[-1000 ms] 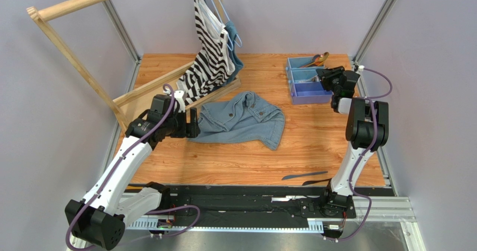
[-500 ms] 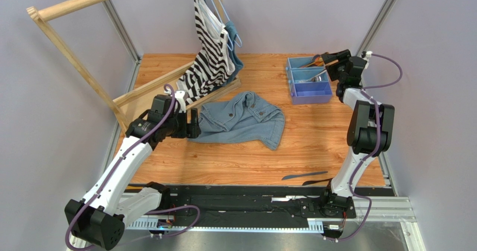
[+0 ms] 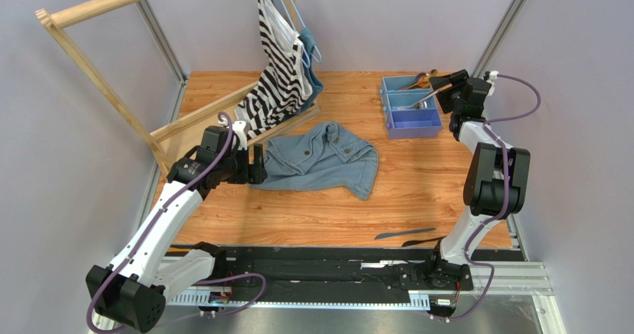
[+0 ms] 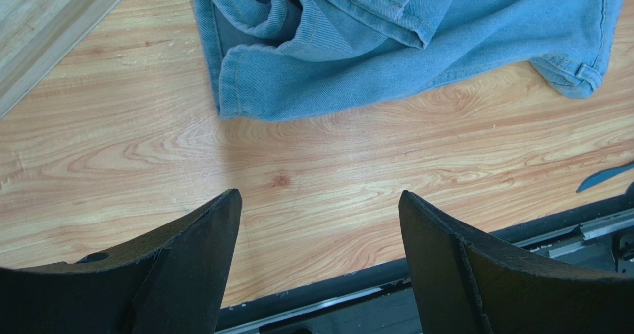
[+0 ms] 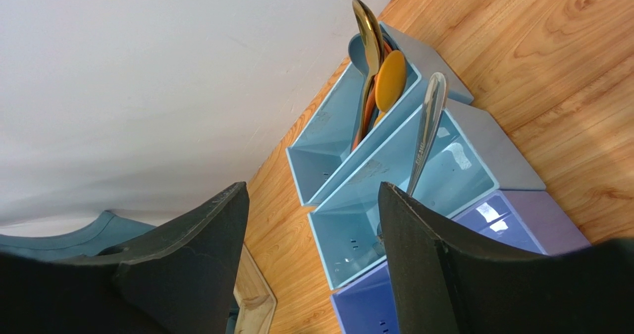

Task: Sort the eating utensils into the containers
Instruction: Pick up the knife at the center of the board.

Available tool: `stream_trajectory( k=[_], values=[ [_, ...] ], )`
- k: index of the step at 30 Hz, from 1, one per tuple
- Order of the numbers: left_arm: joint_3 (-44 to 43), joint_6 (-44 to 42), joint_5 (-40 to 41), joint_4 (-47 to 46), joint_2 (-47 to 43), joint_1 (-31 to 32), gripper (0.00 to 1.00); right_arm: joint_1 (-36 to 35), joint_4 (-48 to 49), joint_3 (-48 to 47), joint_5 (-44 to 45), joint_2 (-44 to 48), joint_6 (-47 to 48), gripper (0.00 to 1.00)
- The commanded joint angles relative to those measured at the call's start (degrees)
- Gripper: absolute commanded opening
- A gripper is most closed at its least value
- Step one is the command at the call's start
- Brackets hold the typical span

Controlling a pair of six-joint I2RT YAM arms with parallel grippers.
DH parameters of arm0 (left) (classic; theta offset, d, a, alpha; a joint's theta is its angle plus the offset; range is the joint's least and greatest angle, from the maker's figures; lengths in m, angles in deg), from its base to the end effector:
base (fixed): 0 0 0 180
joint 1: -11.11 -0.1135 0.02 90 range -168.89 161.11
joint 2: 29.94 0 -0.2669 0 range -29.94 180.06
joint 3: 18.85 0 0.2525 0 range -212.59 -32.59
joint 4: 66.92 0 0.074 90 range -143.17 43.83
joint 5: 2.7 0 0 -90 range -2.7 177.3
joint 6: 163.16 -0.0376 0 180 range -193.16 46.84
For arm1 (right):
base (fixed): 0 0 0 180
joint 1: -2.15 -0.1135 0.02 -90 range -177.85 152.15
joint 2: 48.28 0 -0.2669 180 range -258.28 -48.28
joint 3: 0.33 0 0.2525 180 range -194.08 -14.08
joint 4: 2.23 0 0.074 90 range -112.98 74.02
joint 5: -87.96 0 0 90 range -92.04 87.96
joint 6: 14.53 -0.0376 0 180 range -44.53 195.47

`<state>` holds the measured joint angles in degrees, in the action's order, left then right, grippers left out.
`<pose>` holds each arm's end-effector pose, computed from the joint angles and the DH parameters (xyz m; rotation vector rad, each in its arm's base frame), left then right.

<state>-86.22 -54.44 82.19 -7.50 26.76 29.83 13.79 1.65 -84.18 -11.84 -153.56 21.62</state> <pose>0.1837 -0.0658 0.2995 0.0413 2.4576 -0.4007 0.4237 -0.0807 0.2452 0.9387 1.6830 0.6612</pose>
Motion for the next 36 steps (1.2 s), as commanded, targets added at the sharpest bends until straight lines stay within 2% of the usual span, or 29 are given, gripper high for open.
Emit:
stream_trajectory(
  k=[1, 4, 12, 19, 23, 27, 29, 32, 36],
  values=[
    [-0.3, -1.1, -0.6, 0.2, -0.5, 0.4, 0.86, 0.3, 1.1, 3.7, 1.4, 4.1, 1.7, 0.68],
    [-0.4, -1.4, -1.6, -0.1, -0.7, 0.4, 0.87, 0.4, 1.4, 8.5, 2.2, 7.9, 2.4, 0.68],
    [-1.0, -2.7, -7.1, -2.8, -1.6, 2.6, 0.89, 0.3, 2.3, 23.5, 2.8, 25.5, 3.5, 0.70],
    [-1.8, -1.1, -7.6, -6.0, -0.4, 11.3, 0.90, 0.2, -0.8, 33.3, -0.8, 39.3, 5.1, 0.72],
    [-2.1, 0.2, -7.5, -11.7, 2.4, 17.3, 0.90, 0.2, -5.1, 37.2, -3.2, 46.9, 5.4, 0.75],
    [-3.9, 0.2, -6.2, -16.0, 8.9, 23.5, 0.89, 0.2, -13.6, 39.3, -4.4, 54.9, 7.3, 0.75],
    [-6.6, -1.0, -4.1, -17.4, 11.9, 27.8, 0.90, 0.2, -16.3, 41.1, -3.9, 60.2, 8.1, 0.79],
    [-11.0, -2.7, -1.4, -18.8, 18.7, 33.7, 0.90, 0.3, -20.3, 43.1, -3.7, 65.7, 8.3, 0.77],
    [-16.8, -5.9, -0.1, -21.1, 29.9, 41.3, 0.89, 0.3, -26.0, 44.6, -4.0, 69.1, 8.8, 0.75]
  ],
)
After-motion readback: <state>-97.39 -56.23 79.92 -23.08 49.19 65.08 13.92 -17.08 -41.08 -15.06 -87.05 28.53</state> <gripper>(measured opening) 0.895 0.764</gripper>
